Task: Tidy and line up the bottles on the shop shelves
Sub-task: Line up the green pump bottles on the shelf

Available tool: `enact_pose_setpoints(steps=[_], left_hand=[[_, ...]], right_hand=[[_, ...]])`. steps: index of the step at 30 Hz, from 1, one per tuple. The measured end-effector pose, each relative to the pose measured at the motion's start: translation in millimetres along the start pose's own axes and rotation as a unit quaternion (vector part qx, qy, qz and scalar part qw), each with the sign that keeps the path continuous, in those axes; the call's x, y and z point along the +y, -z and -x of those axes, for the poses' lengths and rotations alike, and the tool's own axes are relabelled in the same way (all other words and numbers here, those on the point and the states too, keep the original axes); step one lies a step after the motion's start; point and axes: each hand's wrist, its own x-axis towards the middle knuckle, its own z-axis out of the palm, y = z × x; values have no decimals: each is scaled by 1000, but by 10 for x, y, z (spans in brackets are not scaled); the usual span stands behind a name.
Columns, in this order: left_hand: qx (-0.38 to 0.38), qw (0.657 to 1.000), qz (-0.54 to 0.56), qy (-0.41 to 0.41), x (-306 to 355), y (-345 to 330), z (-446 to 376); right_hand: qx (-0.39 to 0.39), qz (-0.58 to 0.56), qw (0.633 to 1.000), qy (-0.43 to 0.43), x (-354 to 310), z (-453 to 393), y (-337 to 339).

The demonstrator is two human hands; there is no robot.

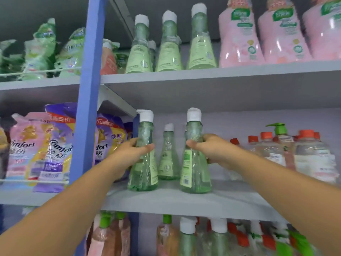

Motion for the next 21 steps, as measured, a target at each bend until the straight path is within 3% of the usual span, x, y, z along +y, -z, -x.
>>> enact_pose_setpoints(steps=[9,13,21], left_hand=[[31,990,-124,60,-119,28,-542],[52,994,-88,48,-257,-19,-672],[25,997,-27,71,-300,-27,-763]], right_hand=[[-98,132,985,-57,-295,-638,-431],[-111,145,982,-43,-257,-854,-512],[-159,83,984,-25,-99,-1038,-468]])
